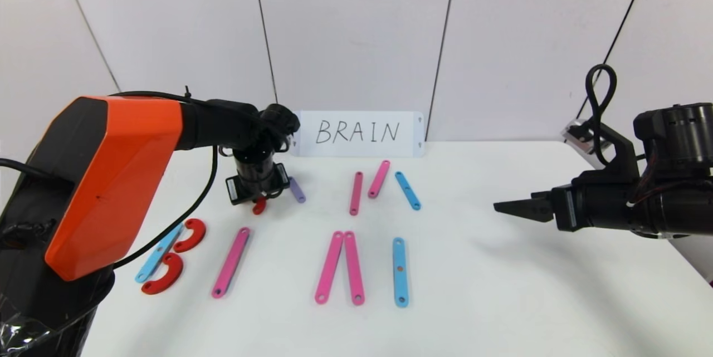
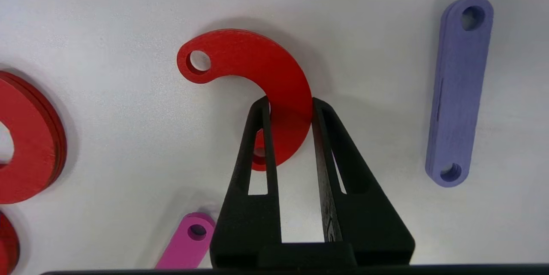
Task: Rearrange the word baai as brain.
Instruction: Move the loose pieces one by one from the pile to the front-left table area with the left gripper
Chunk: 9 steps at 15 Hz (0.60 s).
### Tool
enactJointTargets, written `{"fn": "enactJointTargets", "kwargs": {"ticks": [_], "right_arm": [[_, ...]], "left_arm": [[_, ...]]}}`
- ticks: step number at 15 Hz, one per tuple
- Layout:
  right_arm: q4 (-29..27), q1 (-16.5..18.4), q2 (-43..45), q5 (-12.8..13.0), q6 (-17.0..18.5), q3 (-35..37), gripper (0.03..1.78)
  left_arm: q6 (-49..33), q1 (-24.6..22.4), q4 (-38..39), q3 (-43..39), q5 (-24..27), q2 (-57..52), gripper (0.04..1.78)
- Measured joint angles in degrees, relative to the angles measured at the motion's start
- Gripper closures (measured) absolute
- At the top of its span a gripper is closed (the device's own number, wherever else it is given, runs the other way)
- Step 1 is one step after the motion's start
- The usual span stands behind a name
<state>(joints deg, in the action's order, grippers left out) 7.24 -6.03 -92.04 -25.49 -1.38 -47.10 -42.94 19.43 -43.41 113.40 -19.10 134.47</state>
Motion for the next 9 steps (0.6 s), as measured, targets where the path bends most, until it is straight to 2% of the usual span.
{"fn": "enactJointTargets", "kwargs": {"ticks": [4,9], "right_arm": [[0.00,-0.02,-0.21,0.00,0.00,0.00,0.08],[0.00,-0.02,-0.43,-0.02,-0.33,0.00,0.08]], "left_arm": [[7.91,-0.01,0.13,-0.22,2.21,-1.01,1.53],[19.26,0.07,-1.51,-1.52,10.57,-4.57,1.53]]}}
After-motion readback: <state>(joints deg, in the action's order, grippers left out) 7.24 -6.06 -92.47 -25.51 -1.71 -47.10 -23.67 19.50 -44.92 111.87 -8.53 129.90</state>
